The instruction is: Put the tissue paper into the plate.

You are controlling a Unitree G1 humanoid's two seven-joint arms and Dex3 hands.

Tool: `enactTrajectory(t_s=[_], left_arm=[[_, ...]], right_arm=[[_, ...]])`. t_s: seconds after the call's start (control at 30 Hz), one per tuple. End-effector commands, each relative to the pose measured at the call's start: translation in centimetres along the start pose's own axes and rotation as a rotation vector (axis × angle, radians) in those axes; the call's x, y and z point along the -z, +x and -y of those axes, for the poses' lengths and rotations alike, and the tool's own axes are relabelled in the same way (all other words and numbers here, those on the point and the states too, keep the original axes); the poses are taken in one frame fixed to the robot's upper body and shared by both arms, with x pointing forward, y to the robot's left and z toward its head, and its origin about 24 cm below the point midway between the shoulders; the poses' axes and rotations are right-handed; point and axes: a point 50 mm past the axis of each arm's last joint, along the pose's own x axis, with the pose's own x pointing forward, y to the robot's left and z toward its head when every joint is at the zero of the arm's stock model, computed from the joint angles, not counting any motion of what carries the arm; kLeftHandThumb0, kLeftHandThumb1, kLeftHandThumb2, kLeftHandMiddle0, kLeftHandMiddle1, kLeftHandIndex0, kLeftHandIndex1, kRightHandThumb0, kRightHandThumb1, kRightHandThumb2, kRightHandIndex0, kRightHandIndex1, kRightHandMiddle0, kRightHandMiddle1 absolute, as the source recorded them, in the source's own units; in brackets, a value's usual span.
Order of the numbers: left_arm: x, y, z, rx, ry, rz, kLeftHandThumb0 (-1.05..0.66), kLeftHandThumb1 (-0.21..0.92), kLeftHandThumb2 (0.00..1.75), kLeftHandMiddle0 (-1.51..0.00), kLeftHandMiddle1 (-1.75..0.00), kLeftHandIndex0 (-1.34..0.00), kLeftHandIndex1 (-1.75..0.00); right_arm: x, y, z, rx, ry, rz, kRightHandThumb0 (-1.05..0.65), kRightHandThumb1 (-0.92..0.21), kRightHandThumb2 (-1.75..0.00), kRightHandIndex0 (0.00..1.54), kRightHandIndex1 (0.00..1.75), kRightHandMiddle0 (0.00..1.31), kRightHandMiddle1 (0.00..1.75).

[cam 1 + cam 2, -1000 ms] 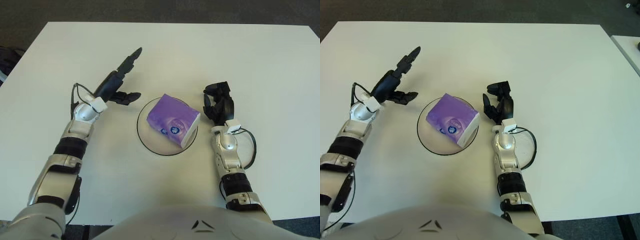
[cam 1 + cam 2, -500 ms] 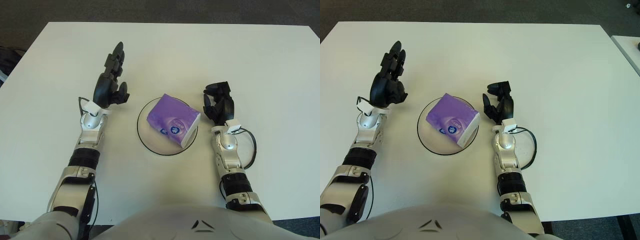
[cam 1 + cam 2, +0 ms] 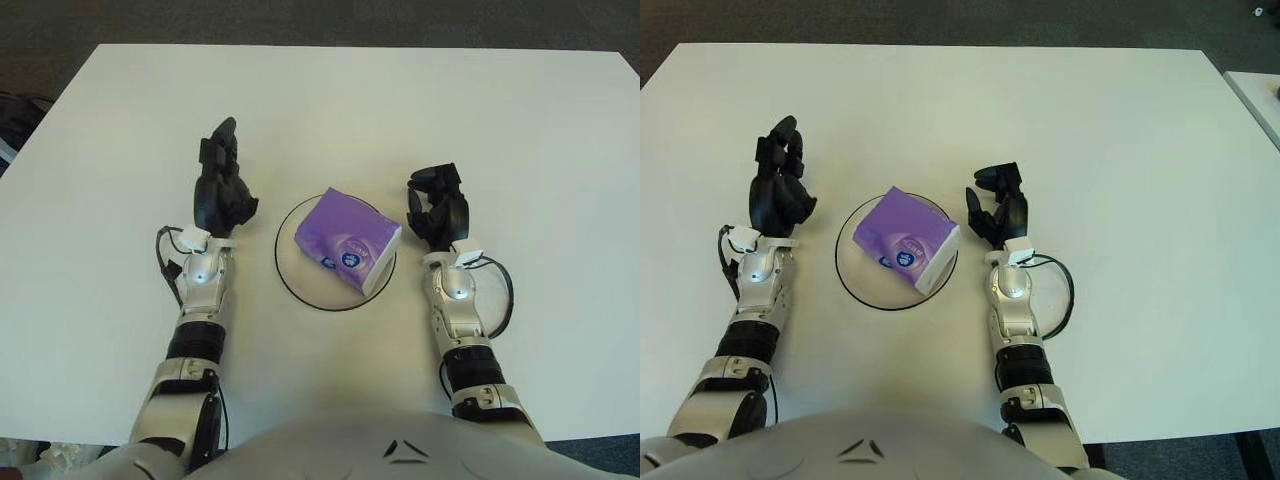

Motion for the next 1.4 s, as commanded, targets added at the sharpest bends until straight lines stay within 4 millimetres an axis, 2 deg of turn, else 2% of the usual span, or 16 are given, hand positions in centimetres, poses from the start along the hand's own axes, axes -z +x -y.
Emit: enactTrajectory(t_s=[0.0, 0.2, 0.53, 0.97, 1.2, 1.37], left_arm=[[2.3, -4.0, -0.4, -0.092, 0.057, -0.144, -0.94, 0.92, 0.92, -0.22, -0.03, 0.0, -0.67], [3.7, -5.9, -1.4, -0.137, 0.136, -0.221, -0.86, 0.92, 0.88, -0.25, -0.04, 0.0, -0.65], [3.4, -6.0, -1.0, -0.102, 0.248, -0.217, -0.82, 0.92, 0.83, -0.25, -0.03, 0.0, -0.65], [3.4, -6.1, -1.5, -0.074, 0.355, -0.231, -0.74, 0.92, 0.74, -0.23, -0.01, 0.0, -0.79], [4.0, -6.4, -1.9, -0.059, 0.411, -0.307, -0.69, 0.92, 0.68, -0.22, 0.0, 0.0, -0.82], [4.5, -6.8, -2.3, 0.013, 0.471, -0.414, -0.69, 0.92, 0.68, -0.24, -0.01, 0.0, -0.83]], right_arm=[[7.3, -8.5, 2.6, 0.06, -0.067, -0.449, 0.0, -0.92, -0.39, 0.3, 1.55, 0.29, 1.55], [7.3, -8.5, 2.6, 0.062, -0.072, -0.448, 0.0, -0.92, -0.39, 0.3, 1.55, 0.29, 1.55], [7.2, -8.5, 2.5, 0.059, -0.074, -0.442, 0.0, -0.92, -0.39, 0.31, 1.55, 0.29, 1.54], [7.2, -8.5, 2.4, 0.062, -0.066, -0.435, 0.0, -0.92, -0.39, 0.31, 1.54, 0.29, 1.54], [7.2, -8.5, 2.4, 0.058, -0.063, -0.436, 0.0, -0.92, -0.39, 0.31, 1.54, 0.3, 1.54], [7.1, -8.6, 2.3, 0.055, -0.061, -0.432, 0.0, -0.91, -0.39, 0.31, 1.54, 0.3, 1.54]])
